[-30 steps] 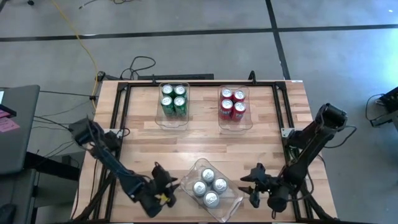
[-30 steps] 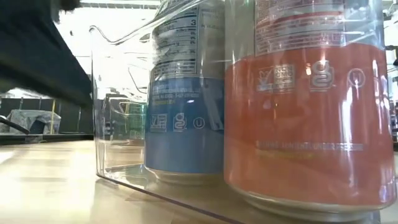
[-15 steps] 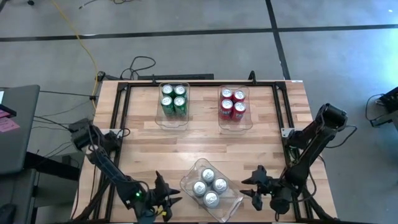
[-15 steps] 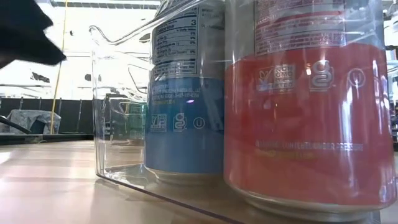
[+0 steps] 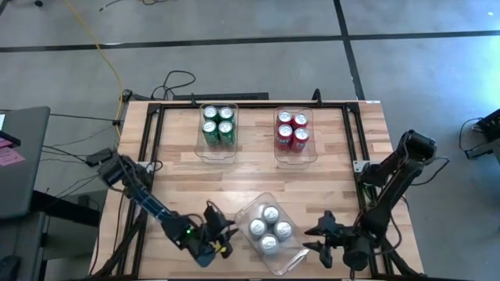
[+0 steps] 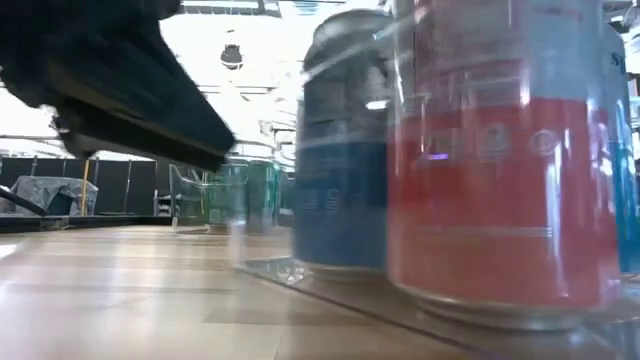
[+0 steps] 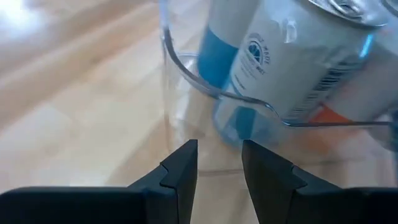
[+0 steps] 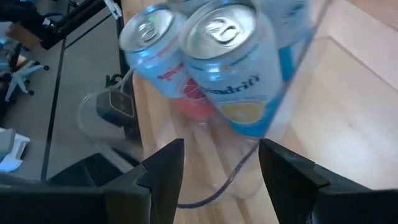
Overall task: Sort soda cans
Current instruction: Move the bottom transparent bin between the top left and top right transparent bins
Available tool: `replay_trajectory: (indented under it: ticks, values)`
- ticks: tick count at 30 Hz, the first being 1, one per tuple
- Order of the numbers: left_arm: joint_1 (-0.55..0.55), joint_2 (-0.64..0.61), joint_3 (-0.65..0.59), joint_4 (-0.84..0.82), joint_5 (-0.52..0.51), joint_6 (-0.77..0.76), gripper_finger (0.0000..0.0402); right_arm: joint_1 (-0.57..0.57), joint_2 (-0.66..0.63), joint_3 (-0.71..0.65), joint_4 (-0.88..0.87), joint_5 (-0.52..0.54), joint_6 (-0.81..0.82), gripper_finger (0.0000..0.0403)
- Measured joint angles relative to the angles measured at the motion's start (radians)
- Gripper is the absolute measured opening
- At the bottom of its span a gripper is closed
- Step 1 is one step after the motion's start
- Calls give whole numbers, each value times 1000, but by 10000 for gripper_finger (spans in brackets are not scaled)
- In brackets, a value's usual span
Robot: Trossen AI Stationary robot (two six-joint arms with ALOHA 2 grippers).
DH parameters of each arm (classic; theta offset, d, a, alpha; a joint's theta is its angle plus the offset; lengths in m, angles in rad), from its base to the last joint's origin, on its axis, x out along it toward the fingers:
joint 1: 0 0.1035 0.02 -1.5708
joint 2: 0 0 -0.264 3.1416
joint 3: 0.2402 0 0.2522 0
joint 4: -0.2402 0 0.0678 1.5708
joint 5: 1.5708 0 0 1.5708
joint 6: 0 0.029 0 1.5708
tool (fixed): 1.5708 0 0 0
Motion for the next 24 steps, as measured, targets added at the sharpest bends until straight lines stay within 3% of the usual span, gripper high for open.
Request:
replay_trajectory:
  ticks: [6,12,20,24]
  values:
    - [98,0,0,-44,-2,77,123,28,-17,0,-84,-10,-23,226]
    - [167,-27,0,-80,39,128,123,67,-78,0,-280,-15,101,226]
    - [118,-169,0,-191,-43,123,123,120,-56,0,-290,-148,136,226]
    - [61,-209,0,-149,-48,140,123,135,1,0,-210,-161,132,226]
